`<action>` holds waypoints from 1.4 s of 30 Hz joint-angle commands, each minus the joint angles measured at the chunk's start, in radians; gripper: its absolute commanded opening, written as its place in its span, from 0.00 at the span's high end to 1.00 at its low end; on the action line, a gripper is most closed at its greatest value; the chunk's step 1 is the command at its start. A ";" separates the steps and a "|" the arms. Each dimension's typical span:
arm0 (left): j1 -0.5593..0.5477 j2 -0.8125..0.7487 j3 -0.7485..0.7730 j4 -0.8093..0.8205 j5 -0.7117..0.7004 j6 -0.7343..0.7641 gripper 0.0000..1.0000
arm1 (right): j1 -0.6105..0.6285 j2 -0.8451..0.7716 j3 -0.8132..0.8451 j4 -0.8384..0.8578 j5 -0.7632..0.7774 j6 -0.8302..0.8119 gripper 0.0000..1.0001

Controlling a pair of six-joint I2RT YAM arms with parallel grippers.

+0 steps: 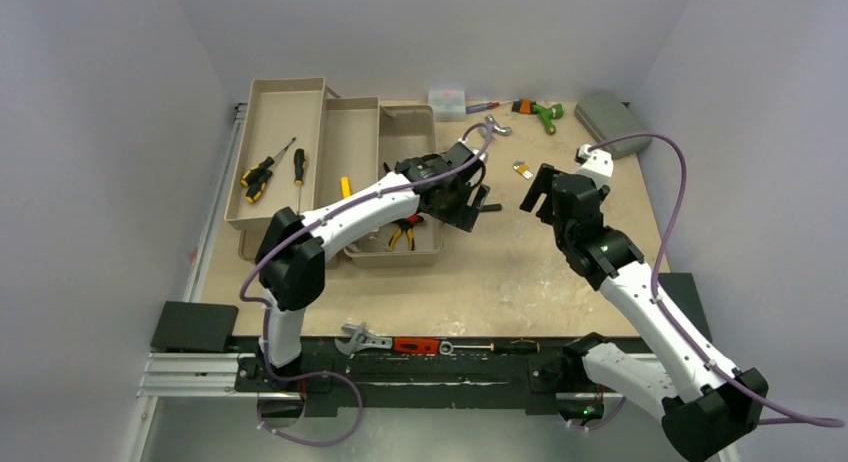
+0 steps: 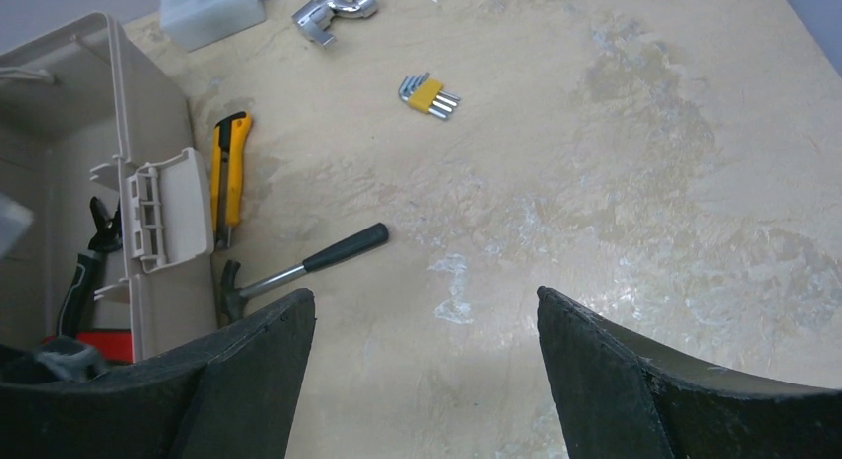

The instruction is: Pack the tool kit

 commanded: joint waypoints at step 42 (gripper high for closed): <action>0.309 -0.372 -0.465 0.154 0.031 -0.069 0.68 | 0.053 1.111 0.841 -0.066 -0.143 0.128 0.23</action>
